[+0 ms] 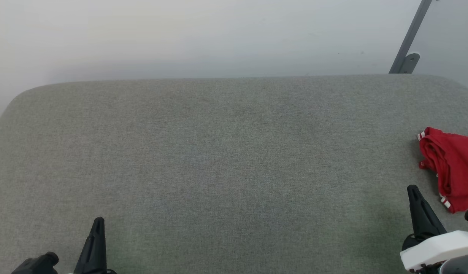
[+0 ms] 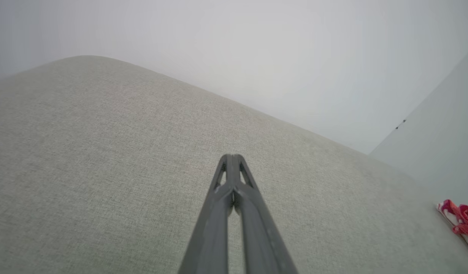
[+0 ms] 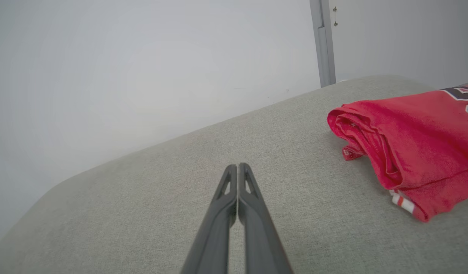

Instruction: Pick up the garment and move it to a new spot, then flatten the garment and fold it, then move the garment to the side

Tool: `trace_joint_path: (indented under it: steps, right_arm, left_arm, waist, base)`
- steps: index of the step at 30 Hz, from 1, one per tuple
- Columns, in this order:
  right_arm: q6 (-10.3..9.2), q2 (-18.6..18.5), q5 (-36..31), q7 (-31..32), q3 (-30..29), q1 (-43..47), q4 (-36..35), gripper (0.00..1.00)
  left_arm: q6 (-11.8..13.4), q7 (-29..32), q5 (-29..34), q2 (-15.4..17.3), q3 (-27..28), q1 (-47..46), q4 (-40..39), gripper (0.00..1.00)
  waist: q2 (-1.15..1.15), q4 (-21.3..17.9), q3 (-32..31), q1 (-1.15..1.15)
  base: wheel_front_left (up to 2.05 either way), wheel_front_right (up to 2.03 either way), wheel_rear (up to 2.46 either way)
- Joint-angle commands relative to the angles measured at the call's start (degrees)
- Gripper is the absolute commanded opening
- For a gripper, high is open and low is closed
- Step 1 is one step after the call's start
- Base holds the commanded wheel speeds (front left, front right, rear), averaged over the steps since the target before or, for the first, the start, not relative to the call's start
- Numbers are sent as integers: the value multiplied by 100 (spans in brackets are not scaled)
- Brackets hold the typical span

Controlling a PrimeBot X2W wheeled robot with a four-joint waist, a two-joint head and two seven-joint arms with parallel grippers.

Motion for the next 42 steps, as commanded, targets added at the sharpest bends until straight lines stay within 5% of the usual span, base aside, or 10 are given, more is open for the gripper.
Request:
trace_joint_path:
  steps: [1,42]
  right_arm:
    - [-2,-6,300,51,-23,-188,-34,0]
    - [-5,308,3121,462,-60,-545,352,0]
  left_arm:
    - [4,66,-309,25,46,-190,-41,0]
    - [1,853,-3227,-214,189,-839,315,0]
  waist:
    - [0,-5,-2,0]
    - [0,-94,-34,0]
  base:
    - [0,0,0]
    - [0,0,0]
